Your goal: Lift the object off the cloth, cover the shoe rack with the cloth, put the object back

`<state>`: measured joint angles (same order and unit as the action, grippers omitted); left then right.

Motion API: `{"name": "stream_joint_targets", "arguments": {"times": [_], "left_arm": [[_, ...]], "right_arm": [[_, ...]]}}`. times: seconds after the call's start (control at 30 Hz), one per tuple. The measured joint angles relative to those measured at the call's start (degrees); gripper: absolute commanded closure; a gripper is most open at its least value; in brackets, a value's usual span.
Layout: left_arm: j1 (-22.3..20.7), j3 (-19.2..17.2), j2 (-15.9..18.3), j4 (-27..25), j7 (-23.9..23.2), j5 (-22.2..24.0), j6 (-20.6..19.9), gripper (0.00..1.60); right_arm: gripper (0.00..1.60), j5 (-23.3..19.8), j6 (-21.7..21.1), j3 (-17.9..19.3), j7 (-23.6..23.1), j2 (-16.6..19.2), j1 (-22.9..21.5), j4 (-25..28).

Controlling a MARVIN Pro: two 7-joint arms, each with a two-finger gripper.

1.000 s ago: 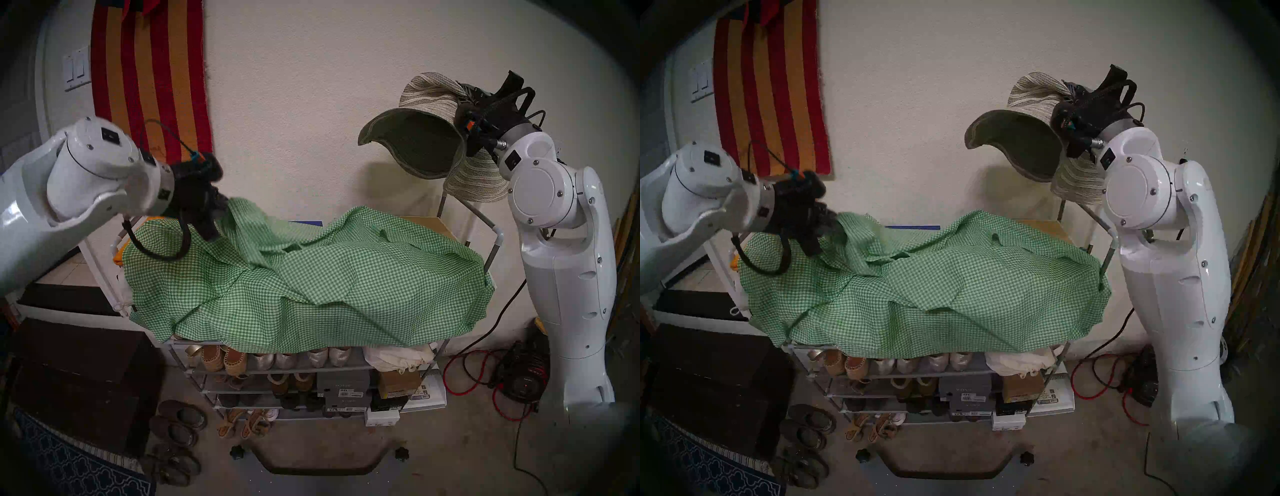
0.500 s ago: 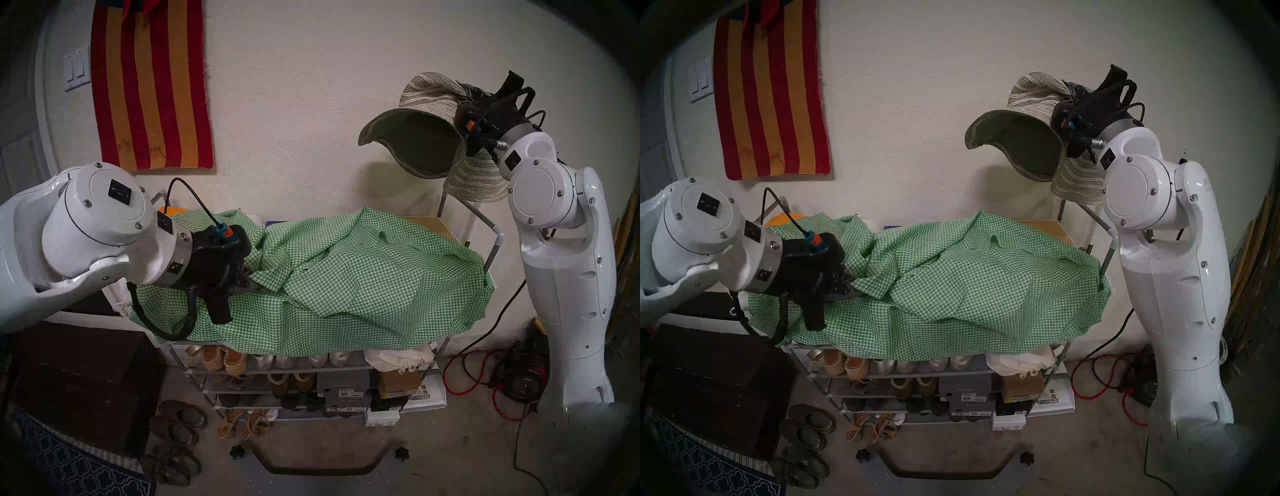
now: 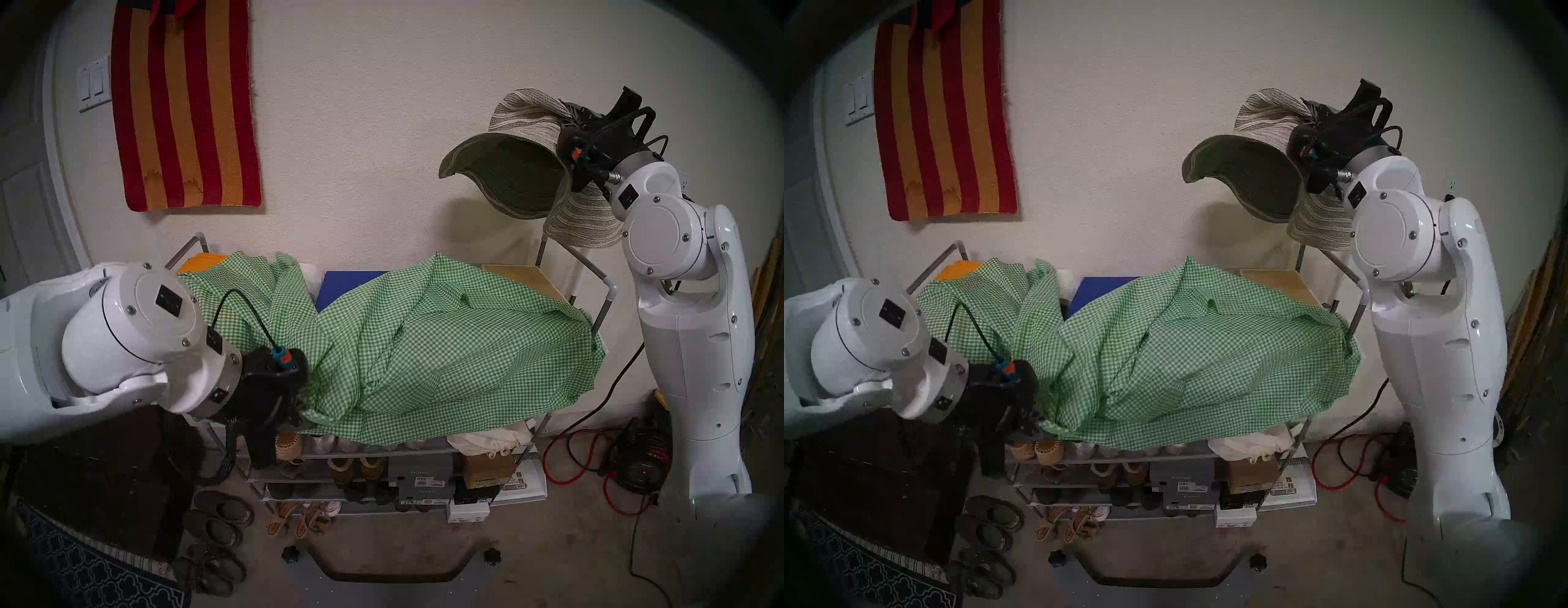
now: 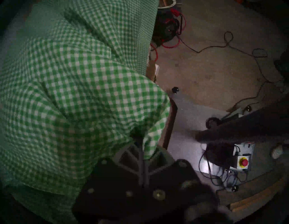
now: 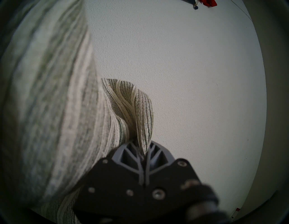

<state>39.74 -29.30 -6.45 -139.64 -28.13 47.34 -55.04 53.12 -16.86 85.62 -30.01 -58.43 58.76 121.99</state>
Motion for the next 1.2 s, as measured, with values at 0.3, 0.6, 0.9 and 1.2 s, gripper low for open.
{"name": "stream_joint_targets", "arguments": {"times": [0.3, 0.6, 0.9, 1.2], "left_arm": [[5.75, 8.54, 0.41, 0.25, 1.36, -0.32, -0.01, 1.60], [11.80, 17.81, 0.56, 9.17, 7.32, -2.92, 0.78, 1.60], [15.65, 23.20, -0.31, 18.49, 15.41, -5.21, 6.60, 1.60], [17.44, 25.51, -5.52, 27.79, 20.16, -5.78, 10.43, 1.60]], "right_arm": [[1.60, 0.09, 0.11, 0.08, -0.06, -0.15, 0.03, 0.00], [1.60, 0.21, 0.24, 0.18, -0.13, -0.28, 0.06, -0.01], [1.60, 0.33, 0.36, 0.26, -0.19, -0.42, 0.09, -0.01], [1.60, 0.45, 0.48, 0.33, -0.23, -0.57, 0.12, -0.02]]}}
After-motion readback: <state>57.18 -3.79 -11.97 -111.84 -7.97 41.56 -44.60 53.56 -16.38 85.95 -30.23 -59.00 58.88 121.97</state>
